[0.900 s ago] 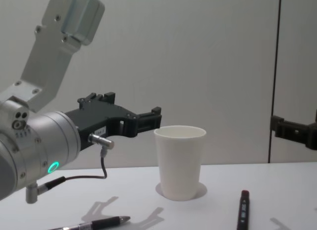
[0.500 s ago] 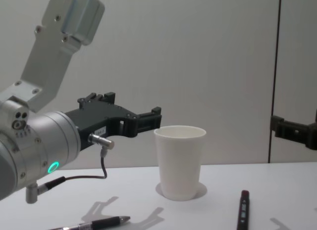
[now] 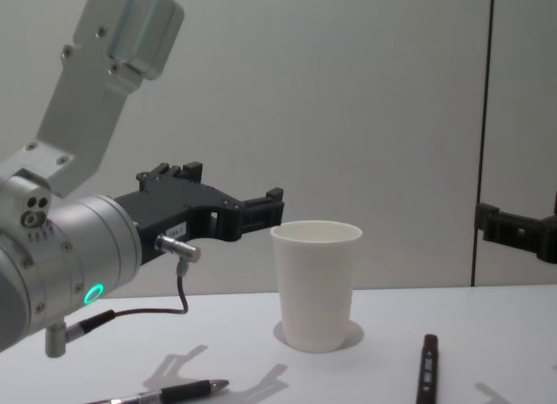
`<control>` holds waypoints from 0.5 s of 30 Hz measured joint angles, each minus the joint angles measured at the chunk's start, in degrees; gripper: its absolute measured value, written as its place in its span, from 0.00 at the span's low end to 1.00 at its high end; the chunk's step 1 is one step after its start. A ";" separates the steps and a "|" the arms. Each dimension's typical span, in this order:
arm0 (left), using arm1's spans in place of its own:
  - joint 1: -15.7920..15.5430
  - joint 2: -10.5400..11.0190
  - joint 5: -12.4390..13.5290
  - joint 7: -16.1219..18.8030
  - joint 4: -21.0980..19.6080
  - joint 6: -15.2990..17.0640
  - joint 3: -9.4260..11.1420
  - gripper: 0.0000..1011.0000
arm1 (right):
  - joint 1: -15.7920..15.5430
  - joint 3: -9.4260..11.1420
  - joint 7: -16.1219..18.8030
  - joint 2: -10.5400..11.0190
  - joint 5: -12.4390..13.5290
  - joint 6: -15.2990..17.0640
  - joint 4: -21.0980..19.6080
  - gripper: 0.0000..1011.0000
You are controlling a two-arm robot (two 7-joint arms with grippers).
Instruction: Place the pen into the pen holder.
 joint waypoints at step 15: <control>0.00 0.00 0.00 0.00 0.00 0.00 0.00 0.99 | 0.00 0.00 0.02 0.00 0.00 0.00 0.00 0.99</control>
